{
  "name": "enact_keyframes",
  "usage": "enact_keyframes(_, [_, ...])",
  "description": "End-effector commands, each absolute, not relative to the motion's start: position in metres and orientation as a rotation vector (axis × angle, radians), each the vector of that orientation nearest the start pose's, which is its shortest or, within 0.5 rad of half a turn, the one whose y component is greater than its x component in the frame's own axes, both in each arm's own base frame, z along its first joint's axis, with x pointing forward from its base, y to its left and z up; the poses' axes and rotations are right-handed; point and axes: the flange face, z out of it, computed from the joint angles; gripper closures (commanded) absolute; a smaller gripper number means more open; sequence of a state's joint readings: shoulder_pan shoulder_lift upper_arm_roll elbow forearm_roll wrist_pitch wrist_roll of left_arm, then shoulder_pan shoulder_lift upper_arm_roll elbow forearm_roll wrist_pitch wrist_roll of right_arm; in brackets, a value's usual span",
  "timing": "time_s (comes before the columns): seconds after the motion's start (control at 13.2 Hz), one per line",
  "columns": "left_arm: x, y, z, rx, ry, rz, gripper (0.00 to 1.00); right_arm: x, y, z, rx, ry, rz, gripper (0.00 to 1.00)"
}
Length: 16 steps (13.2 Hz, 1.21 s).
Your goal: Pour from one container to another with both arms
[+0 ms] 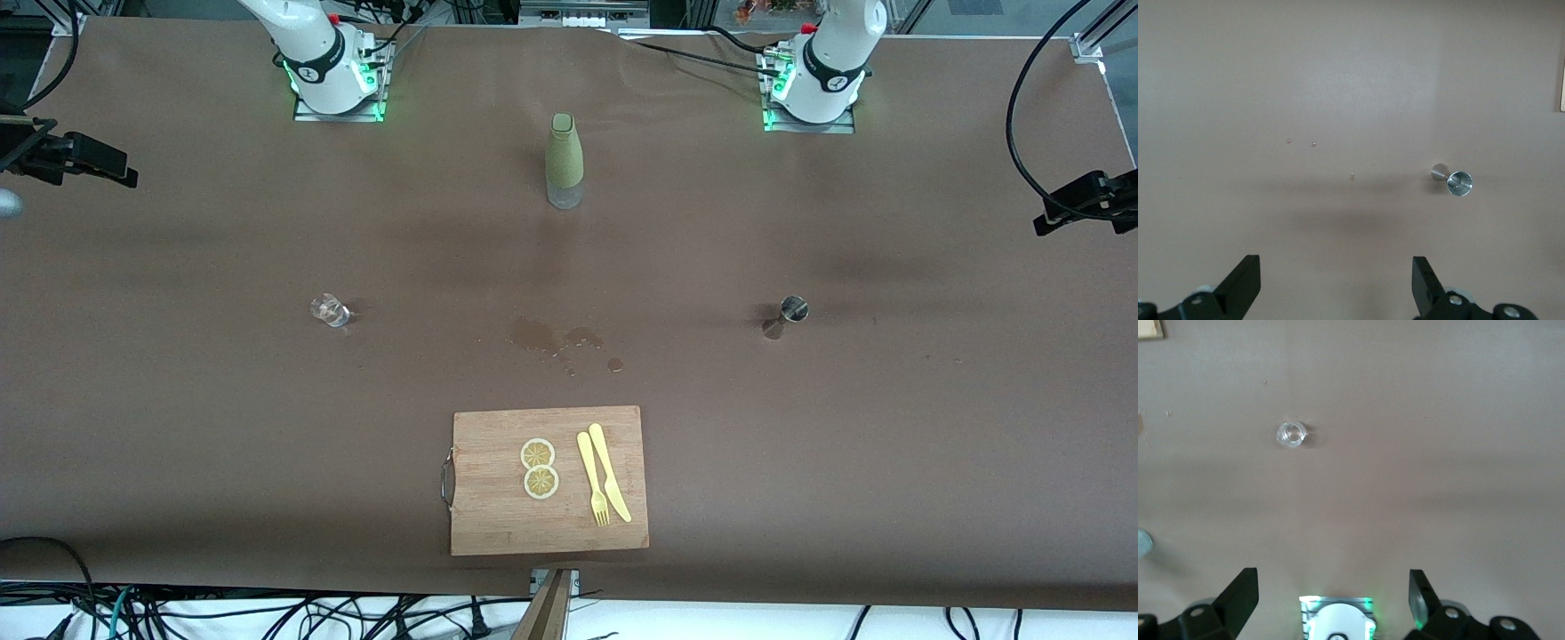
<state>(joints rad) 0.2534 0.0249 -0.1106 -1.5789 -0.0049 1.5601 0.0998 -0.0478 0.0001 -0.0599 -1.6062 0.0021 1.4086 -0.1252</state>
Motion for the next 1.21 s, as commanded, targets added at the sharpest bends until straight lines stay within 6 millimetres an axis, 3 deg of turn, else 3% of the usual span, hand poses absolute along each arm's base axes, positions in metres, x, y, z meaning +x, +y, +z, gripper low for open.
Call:
enact_keyframes(0.0, [0.557,0.08,0.613,-3.166,0.046,0.065,0.0,0.535,-0.08,0.592,-3.061,-0.175,0.313,0.0])
enact_keyframes(0.23, [0.556,0.077,0.615,-3.169,0.042,0.057,0.0,0.535,-0.1,0.584,-3.029,-0.214,0.316,0.0])
enact_keyframes(0.53, [0.559,0.071,0.612,-3.165,0.058,0.063,0.0,0.538,-0.144,0.563,-2.879,-0.398,0.25,0.0])
enact_keyframes(0.68, [0.57,0.074,0.586,-3.176,0.076,0.062,0.0,0.539,-0.147,0.56,-2.852,-0.514,0.243,0.0])
enact_keyframes(0.91, [0.572,0.076,0.536,-3.166,0.117,0.007,0.0,0.541,-0.15,0.55,-2.818,-0.514,0.249,0.0])
enact_keyframes(1.13, [0.577,0.08,0.523,-3.164,0.128,0.022,0.0,0.539,-0.159,0.546,-2.805,-0.523,0.247,0.0])
